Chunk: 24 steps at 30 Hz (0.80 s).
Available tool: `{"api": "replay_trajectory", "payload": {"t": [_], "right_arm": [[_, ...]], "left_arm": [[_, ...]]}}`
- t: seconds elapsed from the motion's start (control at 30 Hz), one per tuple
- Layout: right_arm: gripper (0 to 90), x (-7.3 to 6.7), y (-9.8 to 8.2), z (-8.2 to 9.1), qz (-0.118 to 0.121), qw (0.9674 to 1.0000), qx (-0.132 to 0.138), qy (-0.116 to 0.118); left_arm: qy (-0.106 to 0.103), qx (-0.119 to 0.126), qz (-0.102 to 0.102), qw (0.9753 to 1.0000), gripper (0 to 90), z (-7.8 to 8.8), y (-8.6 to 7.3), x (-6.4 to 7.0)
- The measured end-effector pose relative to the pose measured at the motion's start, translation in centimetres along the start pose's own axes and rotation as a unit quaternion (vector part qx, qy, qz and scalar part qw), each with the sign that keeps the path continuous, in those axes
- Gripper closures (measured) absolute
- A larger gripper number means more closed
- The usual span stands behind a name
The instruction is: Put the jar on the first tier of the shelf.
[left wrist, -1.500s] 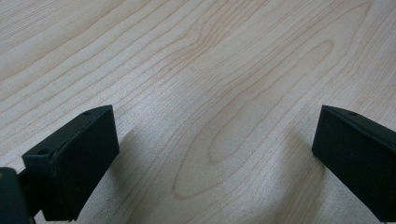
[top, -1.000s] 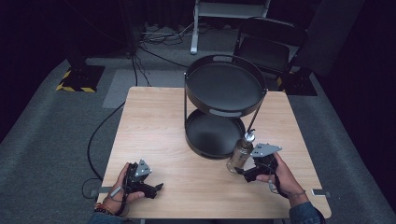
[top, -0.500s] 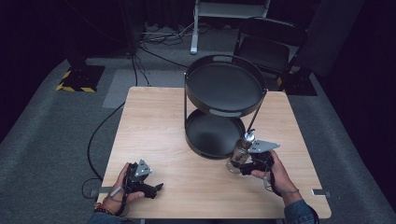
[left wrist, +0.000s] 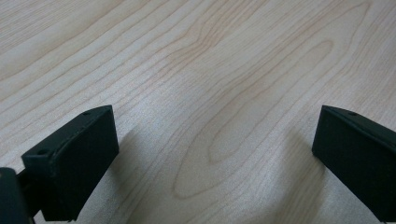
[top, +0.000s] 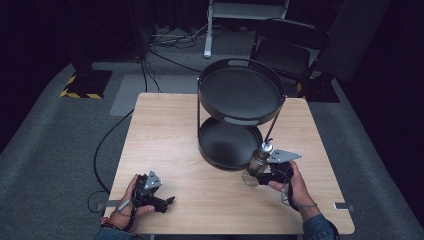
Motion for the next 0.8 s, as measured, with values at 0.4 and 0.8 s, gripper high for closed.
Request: {"api": "replay_trajectory", "payload": {"t": [0.4,0.8], "right_arm": [[34.8,0.0,-0.1,1.9,-0.004,0.9997,0.025,0.003],[34.8,0.8,0.2,4.0,-0.02,0.9979,0.059,-0.019]], "left_arm": [[0.0,0.0,0.0,1.0,0.1,0.0,0.0,0.0],[0.0,0.0,0.0,1.0,0.1,0.0,0.0,0.0]]}}
Point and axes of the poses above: each handheld gripper's, and its own axes: z roughly backward along the jaws, y roughly out of its top, x roughly to its right, the point moved 3 cm from there along -z, roughly forward along the jaws, and after that the axes turned 7 degrees about y, right-handed, at the moved point
